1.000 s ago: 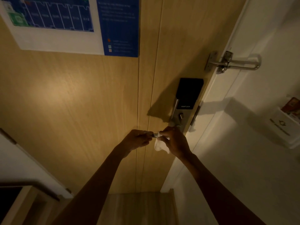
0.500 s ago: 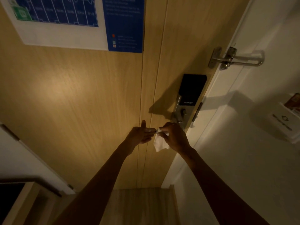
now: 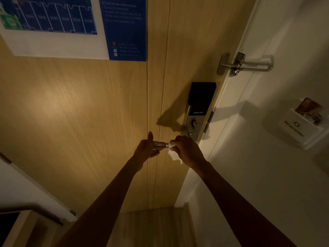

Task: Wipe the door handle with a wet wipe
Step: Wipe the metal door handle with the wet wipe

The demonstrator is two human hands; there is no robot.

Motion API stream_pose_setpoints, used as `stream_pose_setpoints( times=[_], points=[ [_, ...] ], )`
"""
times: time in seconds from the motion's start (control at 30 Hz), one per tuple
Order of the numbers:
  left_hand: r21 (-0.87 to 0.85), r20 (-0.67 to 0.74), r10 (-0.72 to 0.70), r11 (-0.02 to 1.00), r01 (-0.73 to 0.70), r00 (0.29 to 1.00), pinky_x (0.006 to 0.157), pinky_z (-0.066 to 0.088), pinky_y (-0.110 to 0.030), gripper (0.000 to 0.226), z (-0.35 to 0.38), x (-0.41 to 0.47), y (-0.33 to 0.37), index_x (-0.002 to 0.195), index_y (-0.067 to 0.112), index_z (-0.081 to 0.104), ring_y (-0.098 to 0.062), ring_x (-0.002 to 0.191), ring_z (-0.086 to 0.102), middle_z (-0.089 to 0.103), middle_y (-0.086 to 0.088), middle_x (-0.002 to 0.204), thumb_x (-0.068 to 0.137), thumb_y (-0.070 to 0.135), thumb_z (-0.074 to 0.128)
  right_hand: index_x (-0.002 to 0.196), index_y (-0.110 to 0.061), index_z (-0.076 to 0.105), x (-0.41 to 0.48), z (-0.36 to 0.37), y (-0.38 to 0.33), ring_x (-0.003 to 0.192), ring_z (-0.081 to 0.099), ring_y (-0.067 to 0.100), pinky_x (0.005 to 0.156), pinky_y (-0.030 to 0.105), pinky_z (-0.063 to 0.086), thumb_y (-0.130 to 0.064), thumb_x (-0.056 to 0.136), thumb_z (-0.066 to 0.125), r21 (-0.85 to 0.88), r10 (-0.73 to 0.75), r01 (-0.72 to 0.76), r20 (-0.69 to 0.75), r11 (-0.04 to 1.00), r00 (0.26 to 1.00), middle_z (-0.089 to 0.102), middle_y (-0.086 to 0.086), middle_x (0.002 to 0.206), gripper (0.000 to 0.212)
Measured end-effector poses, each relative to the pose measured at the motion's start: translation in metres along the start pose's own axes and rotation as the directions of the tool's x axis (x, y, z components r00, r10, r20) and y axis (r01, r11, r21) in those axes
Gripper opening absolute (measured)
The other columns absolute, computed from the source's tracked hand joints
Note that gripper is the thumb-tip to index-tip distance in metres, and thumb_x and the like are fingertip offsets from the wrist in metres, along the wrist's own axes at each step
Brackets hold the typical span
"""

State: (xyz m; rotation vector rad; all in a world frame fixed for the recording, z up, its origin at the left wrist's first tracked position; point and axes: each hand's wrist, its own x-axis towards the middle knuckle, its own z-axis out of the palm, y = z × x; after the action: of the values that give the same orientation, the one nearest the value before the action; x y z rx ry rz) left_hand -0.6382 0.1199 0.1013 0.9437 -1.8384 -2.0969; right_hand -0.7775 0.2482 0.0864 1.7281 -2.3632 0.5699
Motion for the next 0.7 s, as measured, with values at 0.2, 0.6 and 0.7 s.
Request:
stream_pose_setpoints(
  times=[0.2, 0.6, 0.7],
  points=[
    [0.009, -0.019, 0.027, 1.000, -0.027, 0.999, 0.091, 0.052, -0.027, 0.069, 0.004, -0.003, 0.001, 0.106, 0.009, 0.071, -0.013, 0.102, 0.066, 0.072, -0.005, 0.108, 0.095, 0.057, 0.022, 0.093, -0.015, 0.071, -0.001, 0.004, 0.004, 0.090, 0.065, 0.018, 0.084, 0.032, 0.053, -0.020, 0.081, 0.075, -0.153, -0.023, 0.016, -0.043, 0.988, 0.999, 0.071, 0.002, 0.088, 0.013],
    [0.037, -0.125, 0.081, 0.996, -0.077, 0.989, 0.082, 0.057, -0.029, 0.021, 0.019, -0.002, -0.001, 0.090, 0.011, 0.071, -0.019, 0.091, 0.070, 0.072, -0.011, 0.094, 0.087, 0.031, 0.064, 0.103, -0.016, 0.071, -0.033, -0.009, 0.045, 0.101, 0.065, 0.024, 0.078, 0.038, 0.059, -0.013, 0.074, 0.080, 0.004, 0.009, -0.009, -0.196, 1.000, 0.981, 0.066, 0.009, 0.107, 0.031],
    [-0.015, -0.125, 0.061, 0.998, -0.064, 0.990, 0.081, 0.055, -0.029, 0.010, 0.021, -0.002, -0.003, 0.085, 0.013, 0.071, -0.021, 0.090, 0.068, 0.070, -0.011, 0.091, 0.088, 0.020, 0.064, 0.113, -0.016, 0.065, -0.039, 0.000, 0.052, 0.110, 0.060, 0.019, 0.094, 0.032, 0.051, -0.024, 0.086, 0.068, 0.337, 0.260, -0.175, -0.227, 0.925, 0.939, 0.059, 0.004, 0.119, 0.029]
  ],
)
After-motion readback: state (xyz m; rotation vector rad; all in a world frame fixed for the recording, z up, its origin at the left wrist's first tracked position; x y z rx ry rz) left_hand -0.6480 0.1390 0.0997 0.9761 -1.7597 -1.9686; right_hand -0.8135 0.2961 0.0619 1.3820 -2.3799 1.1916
